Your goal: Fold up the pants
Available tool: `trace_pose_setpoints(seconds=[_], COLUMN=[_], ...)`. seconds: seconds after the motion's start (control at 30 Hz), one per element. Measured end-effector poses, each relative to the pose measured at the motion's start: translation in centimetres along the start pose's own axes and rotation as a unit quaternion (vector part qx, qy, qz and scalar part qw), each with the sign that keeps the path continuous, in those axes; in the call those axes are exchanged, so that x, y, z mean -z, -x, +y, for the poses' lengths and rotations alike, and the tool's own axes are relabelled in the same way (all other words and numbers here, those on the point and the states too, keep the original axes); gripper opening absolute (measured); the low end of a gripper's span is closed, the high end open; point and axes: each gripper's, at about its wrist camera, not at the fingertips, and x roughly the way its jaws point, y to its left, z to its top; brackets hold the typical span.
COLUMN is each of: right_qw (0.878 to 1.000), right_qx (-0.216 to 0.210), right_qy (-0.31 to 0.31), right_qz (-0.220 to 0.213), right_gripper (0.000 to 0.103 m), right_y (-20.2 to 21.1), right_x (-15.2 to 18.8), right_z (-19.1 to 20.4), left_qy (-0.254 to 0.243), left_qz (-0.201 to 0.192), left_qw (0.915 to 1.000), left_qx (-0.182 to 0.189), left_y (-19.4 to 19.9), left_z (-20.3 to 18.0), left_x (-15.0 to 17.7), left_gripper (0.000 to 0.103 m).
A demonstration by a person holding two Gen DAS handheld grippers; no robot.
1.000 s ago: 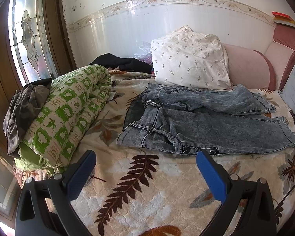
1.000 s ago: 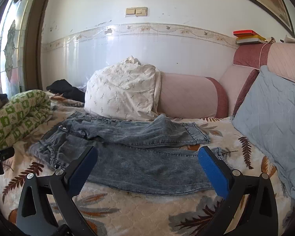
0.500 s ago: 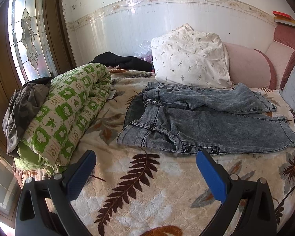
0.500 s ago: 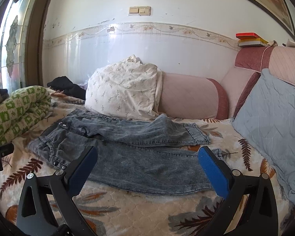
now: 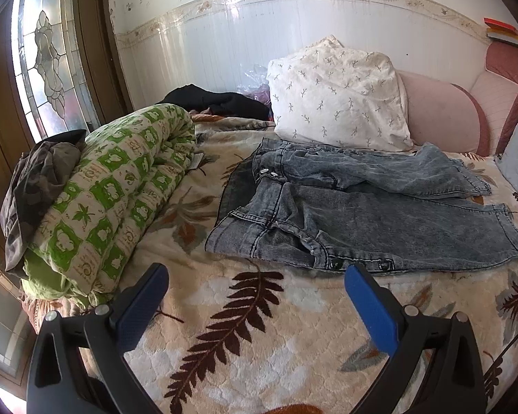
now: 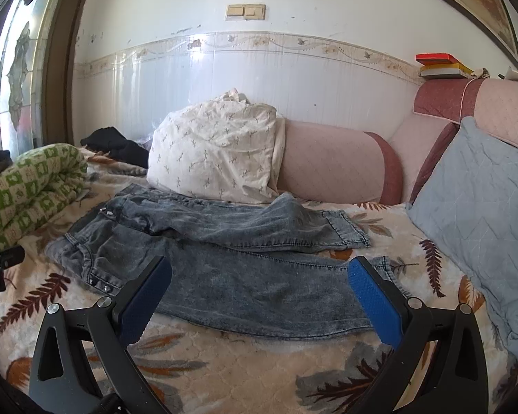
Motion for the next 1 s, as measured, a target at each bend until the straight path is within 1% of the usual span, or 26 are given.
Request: trace_pose_setpoints(seconds=[0.43,0.7,1.0], right_qw=[0.998,0.997,0.994], right_qx=[-0.004,0.003,0.013], right_qy=[-0.038,-0.042,-0.048], right_qz=[0.042,0.063,0.093], right_gripper=[0.103,0.103,0.103], right_y=[-2.7,-4.0,-6.2], right_x=[0.3,0.8,1.5], right_z=[-1.3,-1.7,-2.3], left_qy=[-0.002,-0.009,-0.008], left_qz=[0.016,0.029,0.042], left_qw=[0.9999,0.9995,0.9991], left_qx=[-0.001,0.004,0.000], left_y=[-2.9,-5.0,-7.1], left_z=[-0.3,-0.8,-0.5], left_x=[-1.4,-2.0,-2.9], left_gripper=[0.103,0.103,0.103])
